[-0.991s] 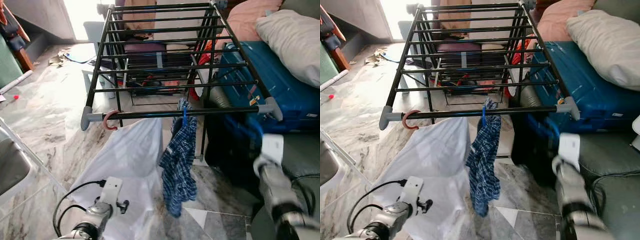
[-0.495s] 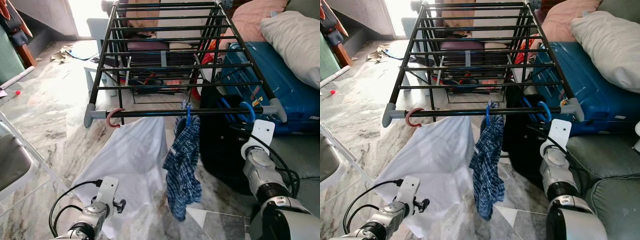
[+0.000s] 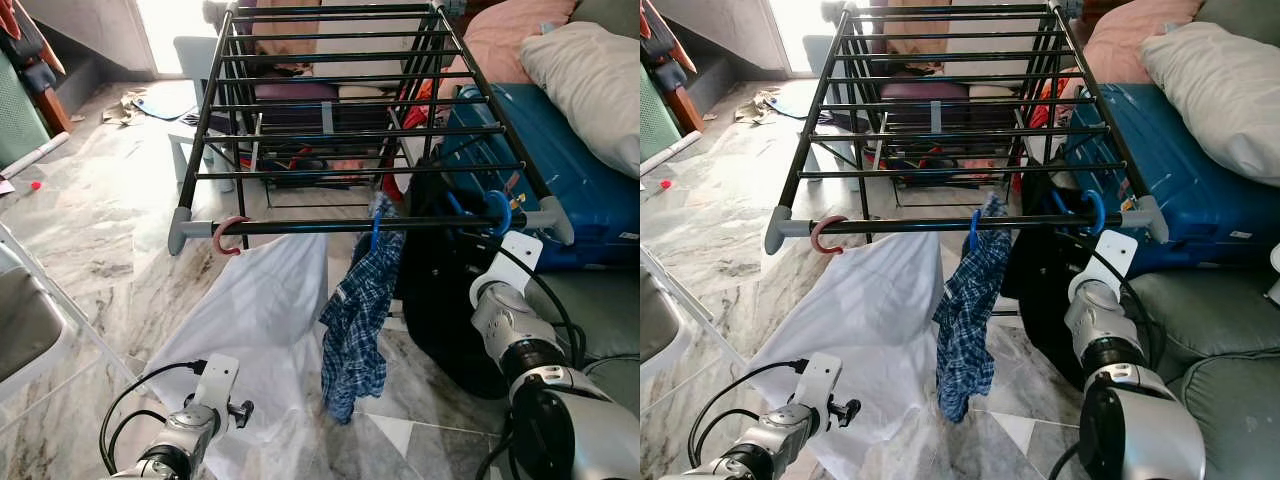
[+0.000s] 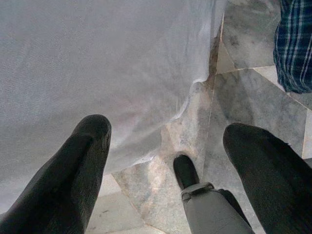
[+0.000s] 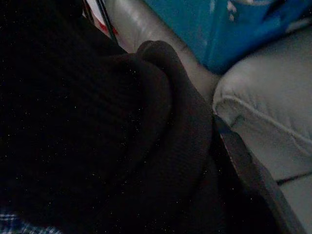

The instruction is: Hang hanger

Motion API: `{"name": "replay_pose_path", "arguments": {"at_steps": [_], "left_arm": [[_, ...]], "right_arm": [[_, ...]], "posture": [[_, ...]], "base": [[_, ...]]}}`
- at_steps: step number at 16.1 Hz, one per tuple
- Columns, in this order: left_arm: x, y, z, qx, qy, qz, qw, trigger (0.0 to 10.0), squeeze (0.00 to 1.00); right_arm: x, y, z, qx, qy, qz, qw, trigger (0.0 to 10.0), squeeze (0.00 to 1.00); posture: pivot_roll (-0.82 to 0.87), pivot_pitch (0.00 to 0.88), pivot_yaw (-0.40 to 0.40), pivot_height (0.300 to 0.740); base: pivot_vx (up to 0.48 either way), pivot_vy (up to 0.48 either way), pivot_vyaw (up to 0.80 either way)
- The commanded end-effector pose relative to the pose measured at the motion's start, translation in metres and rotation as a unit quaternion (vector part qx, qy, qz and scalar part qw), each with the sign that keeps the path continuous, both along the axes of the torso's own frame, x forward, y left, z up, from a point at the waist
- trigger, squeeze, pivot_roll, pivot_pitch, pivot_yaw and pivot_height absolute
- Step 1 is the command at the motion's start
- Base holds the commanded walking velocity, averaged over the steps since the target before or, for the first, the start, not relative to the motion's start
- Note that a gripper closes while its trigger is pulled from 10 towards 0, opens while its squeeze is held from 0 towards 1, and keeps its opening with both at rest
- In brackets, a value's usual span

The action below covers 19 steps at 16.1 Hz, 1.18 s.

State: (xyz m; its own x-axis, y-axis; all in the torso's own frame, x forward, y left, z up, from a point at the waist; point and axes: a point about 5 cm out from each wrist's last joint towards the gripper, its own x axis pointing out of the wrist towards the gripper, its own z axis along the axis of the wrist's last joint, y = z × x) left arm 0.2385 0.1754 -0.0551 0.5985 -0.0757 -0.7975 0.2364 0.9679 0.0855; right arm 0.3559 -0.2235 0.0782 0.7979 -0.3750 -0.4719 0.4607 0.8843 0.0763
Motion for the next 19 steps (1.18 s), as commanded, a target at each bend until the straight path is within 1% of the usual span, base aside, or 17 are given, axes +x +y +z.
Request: {"name": "replay_pose_path", "arguments": {"at_steps": [1, 2, 4, 8, 9, 10, 11, 12, 13, 14, 15, 16, 17, 18, 19], "left_arm": [[-0.002, 0.0, -0.001, 0.002, 0.007, -0.005, 1.0, 10.0, 0.0], [-0.002, -0.001, -0.002, 0.002, 0.008, -0.006, 1.0, 10.0, 0.0], [-0.003, -0.001, -0.002, 0.002, 0.01, -0.006, 1.0, 10.0, 0.0], [-0.004, -0.002, -0.003, 0.003, 0.013, -0.007, 1.0, 10.0, 0.0], [-0.005, -0.002, -0.003, 0.003, 0.014, -0.009, 1.0, 10.0, 0.0], [-0.005, -0.002, -0.003, 0.003, 0.014, -0.009, 1.0, 10.0, 0.0], [-0.004, -0.003, -0.003, 0.0, 0.013, -0.008, 1.0, 10.0, 0.0], [-0.003, -0.004, -0.002, -0.005, 0.007, -0.009, 1.0, 10.0, 0.0], [0.001, -0.006, 0.0, -0.012, -0.003, -0.012, 1.0, 10.0, 0.0], [0.006, -0.008, 0.004, -0.029, -0.013, -0.004, 0.999, 10.0, 0.0], [0.007, -0.008, 0.004, -0.031, -0.014, 0.0, 0.999, 10.0, 0.0], [0.007, -0.006, 0.005, -0.026, -0.015, 0.0, 1.0, 10.0, 0.0], [0.006, -0.004, 0.004, -0.02, -0.012, 0.003, 1.0, 10.0, 0.0], [0.005, -0.004, 0.003, -0.018, -0.011, 0.003, 1.0, 10.0, 0.0], [0.004, -0.005, 0.003, -0.019, -0.01, 0.002, 1.0, 10.0, 0.0]], "right_arm": [[0.002, 0.001, 0.002, 0.016, 0.011, -0.007, 1.0, 10.0, 0.0], [-0.005, 0.001, -0.009, 0.029, 0.037, -0.011, 0.999, 10.0, 0.0], [-0.013, 0.0, -0.021, 0.045, 0.056, -0.017, 0.997, 10.0, 0.0], [-0.017, -0.004, -0.026, 0.05, 0.062, -0.024, 0.997, 10.0, 0.0], [-0.017, -0.006, -0.026, 0.06, 0.052, -0.026, 0.996, 10.0, 1.0], [-0.017, -0.006, -0.026, 0.064, 0.045, -0.026, 0.997, 10.0, 1.0], [-0.017, -0.005, -0.025, 0.047, 0.042, -0.009, 0.998, 10.0, 1.0], [-0.017, -0.003, -0.025, 0.034, 0.028, 0.011, 0.999, 10.0, 1.0], [-0.019, -0.002, -0.028, 0.023, 0.022, 0.03, 0.999, 10.0, 1.0], [-0.028, -0.003, -0.038, 0.006, 0.03, 0.047, 0.998, 10.0, 1.0], [-0.036, -0.004, -0.048, 0.0, 0.039, 0.053, 0.998, 10.0, 1.0], [-0.047, -0.006, -0.059, -0.009, 0.053, 0.056, 0.997, 10.0, 1.0], [-0.063, -0.008, -0.074, -0.018, 0.059, 0.061, 0.996, 10.0, 1.0], [-0.07, -0.009, -0.079, -0.019, 0.064, 0.06, 0.996, 10.0, 1.0], [-0.085, -0.01, -0.091, -0.005, 0.059, 0.052, 0.997, 10.0, 1.0]], "posture": [[0.07, 0.0, -0.017, 0.74], [0.07, 0.0, -0.02, 0.74], [0.07, 0.0, -0.021, 0.74], [0.06, 0.0, -0.017, 0.74], [0.06, 0.0, -0.018, 0.74], [0.06, 0.0, -0.018, 0.74], [0.06, 0.0, -0.02, 0.74], [0.06, 0.0, -0.021, 0.74], [0.06, 0.0, -0.023, 0.74], [0.06, 0.0, -0.027, 0.74], [0.06, 0.0, -0.028, 0.74], [0.06, 0.0, -0.029, 0.74], [0.05, 0.0, -0.029, 0.74], [0.04, 0.0, -0.027, 0.74], [0.03, 0.0, -0.027, 0.74]], "base": [[0.0, 0.0, 0.0], [0.0, 0.0, 0.0], [0.0, 0.0, 0.0], [0.0, 0.0, 0.0], [0.0, 0.0, 0.0], [0.0, 0.0, 0.0], [0.0, 0.0, 0.0], [0.0, 0.0, 0.0], [0.0, 0.0, 0.0], [0.0, 0.0, 0.0], [0.0, 0.0, 0.0], [0.0, 0.0, 0.0], [0.0, 0.0, 0.0], [0.0, 0.0, 0.0], [0.0, 0.0, 0.0]]}}
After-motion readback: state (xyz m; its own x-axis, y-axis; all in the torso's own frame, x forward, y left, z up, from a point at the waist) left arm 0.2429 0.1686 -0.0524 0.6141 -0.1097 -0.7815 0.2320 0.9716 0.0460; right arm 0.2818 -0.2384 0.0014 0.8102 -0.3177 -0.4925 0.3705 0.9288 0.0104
